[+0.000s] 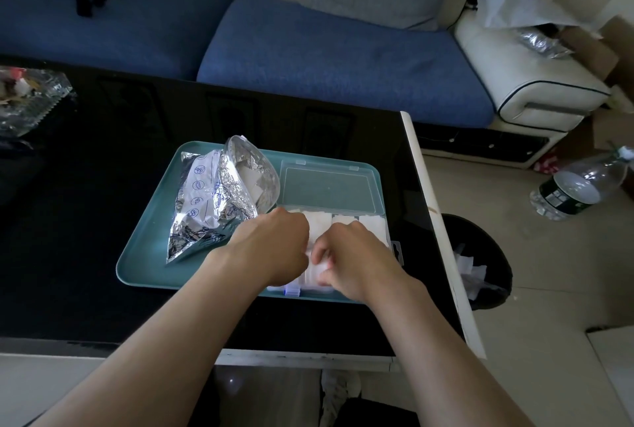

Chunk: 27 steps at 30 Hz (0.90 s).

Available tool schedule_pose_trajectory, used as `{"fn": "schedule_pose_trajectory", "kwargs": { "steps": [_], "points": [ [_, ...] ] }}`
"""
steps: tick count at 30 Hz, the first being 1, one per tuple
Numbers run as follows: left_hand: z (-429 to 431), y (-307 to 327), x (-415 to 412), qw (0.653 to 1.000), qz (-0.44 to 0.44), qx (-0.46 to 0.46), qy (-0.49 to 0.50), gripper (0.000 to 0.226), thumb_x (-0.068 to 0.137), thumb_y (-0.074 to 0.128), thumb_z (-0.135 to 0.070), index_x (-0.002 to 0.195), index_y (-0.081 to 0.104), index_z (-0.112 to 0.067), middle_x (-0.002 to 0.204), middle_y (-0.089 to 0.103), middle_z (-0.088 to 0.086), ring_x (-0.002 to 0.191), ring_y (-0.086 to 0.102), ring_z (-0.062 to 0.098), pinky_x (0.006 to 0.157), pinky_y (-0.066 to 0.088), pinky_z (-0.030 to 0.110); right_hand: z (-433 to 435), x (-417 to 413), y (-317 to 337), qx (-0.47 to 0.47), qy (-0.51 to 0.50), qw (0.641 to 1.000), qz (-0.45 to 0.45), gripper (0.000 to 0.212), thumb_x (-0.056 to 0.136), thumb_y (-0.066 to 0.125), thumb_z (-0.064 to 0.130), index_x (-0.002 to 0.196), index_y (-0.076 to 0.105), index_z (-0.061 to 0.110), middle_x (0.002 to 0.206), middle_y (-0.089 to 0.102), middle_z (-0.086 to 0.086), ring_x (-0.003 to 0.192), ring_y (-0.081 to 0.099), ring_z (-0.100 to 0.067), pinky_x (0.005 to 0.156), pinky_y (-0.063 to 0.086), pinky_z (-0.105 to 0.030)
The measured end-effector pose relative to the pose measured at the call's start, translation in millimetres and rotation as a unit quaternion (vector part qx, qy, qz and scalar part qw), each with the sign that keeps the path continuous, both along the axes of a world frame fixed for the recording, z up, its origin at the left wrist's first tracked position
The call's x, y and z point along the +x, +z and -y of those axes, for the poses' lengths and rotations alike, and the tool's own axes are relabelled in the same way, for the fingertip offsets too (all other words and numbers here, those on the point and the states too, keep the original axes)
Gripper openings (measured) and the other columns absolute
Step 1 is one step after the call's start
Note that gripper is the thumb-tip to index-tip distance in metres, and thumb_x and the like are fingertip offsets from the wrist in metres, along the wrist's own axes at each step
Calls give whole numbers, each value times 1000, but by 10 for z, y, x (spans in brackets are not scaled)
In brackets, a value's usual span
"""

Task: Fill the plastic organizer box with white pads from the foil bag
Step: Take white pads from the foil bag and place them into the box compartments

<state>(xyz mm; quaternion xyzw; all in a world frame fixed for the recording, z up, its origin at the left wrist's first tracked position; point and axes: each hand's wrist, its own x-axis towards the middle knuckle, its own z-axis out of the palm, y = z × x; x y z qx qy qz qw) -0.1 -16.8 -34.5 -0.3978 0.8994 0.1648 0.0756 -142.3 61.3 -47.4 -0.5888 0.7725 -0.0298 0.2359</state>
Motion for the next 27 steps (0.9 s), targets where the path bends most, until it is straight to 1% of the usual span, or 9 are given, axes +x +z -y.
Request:
{"fn": "schedule_pose_trajectory", "kwargs": {
  "steps": [2,4,7,10,13,15,20,23,27],
  "points": [
    [-4,76,-17,998,-49,-44,26,17,95,59,-31,100,74,-28,96,68,0,87,69,27,71,55,34,24,5,8,9,11,1000,-18,21,82,81,17,97,76,31,103,69,0,96,67,-23,85,58,-37],
    [36,126,-10,986,-131,-82,67,17,94,58,-30,98,75,-28,89,69,0,80,69,27,67,57,35,36,20,24,13,27,999,-31,8,83,69,16,86,73,22,85,65,-1,84,65,-28,78,60,-36],
    [176,116,37,947,-243,-169,128,14,88,63,-16,97,74,-18,100,64,8,84,64,35,68,57,43,33,69,85,-41,3,999,-23,18,86,53,20,71,64,19,66,61,2,72,60,-25,64,57,-31],
    [270,72,119,924,-211,-252,196,26,81,67,-9,106,73,-15,120,48,19,103,47,40,83,44,48,93,136,183,-138,-66,988,36,21,90,54,22,81,73,25,68,69,7,66,66,-16,64,61,-35],
    [320,26,191,944,-138,-180,238,46,89,61,-15,135,62,-19,155,25,22,134,31,49,107,33,57,194,171,194,-199,-107,971,85,22,93,55,15,95,76,21,73,68,7,65,66,-16,63,61,-38],
    [366,0,218,951,-109,-117,263,46,98,52,-22,144,51,-19,167,6,20,147,18,53,116,26,61,262,181,156,-228,-106,964,83,28,96,55,9,112,76,17,78,66,7,69,65,-15,65,59,-34],
    [478,4,279,950,-129,-75,274,38,97,49,-17,134,56,-9,145,39,23,122,48,52,103,42,56,461,319,138,-306,-86,941,115,28,101,57,5,118,77,13,99,78,0,87,70,-12,80,56,-22],
    [523,50,335,951,-132,-62,274,42,92,57,-12,134,57,-7,136,44,22,112,55,51,90,47,50,606,440,122,-345,-66,924,148,25,100,60,7,114,79,15,101,79,5,88,69,-6,81,54,-18],
    [540,68,400,953,-118,-67,272,41,88,66,-8,129,61,-12,129,43,15,90,55,40,71,44,42,733,583,71,-326,-38,933,149,24,106,59,13,123,76,12,111,79,-2,100,72,-17,86,53,-22]
  ]
}}
